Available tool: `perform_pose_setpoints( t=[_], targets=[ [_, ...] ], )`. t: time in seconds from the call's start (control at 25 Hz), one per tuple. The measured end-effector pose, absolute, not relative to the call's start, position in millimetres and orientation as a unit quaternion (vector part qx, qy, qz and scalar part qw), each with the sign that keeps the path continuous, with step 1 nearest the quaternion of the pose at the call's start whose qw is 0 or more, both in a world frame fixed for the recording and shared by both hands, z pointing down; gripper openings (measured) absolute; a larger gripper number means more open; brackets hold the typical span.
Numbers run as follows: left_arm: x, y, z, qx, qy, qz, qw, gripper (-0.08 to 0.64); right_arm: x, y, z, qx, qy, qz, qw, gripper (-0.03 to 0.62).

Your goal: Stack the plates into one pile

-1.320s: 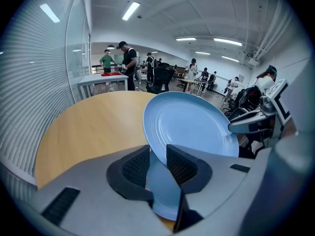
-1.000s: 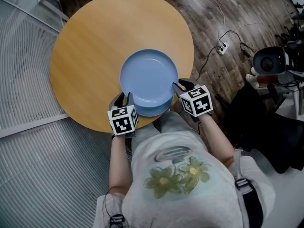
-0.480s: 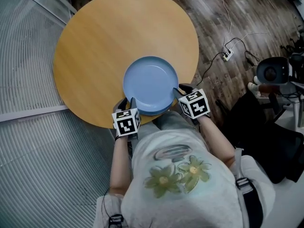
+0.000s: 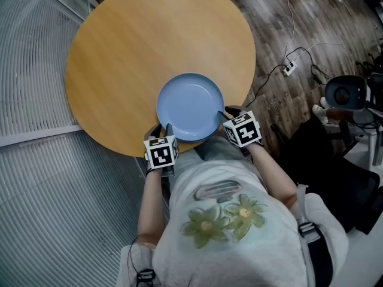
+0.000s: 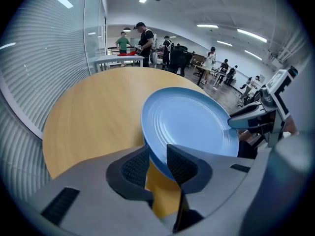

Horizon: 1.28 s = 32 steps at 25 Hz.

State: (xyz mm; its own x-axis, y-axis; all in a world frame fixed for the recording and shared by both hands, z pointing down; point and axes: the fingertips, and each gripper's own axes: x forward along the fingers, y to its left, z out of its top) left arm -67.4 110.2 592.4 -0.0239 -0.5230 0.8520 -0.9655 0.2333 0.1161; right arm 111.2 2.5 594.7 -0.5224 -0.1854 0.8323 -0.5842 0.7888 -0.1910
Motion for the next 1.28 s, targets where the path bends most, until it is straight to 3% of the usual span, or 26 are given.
perform_pose_setpoints(
  t=[0.68, 1.28],
  targets=[
    [-60.3, 122.3, 625.3, 0.541, -0.659, 0.280, 0.441, 0.118, 113.5, 7.4, 631.3, 0.212, -0.826, 0.217, 0.475, 0.121],
    [-62.8, 120.1, 629.9, 0.536, -0.666, 0.272, 0.442, 0.118, 112.2, 6.4, 636.5, 0.188, -0.835, 0.225, 0.465, 0.123]
  ],
)
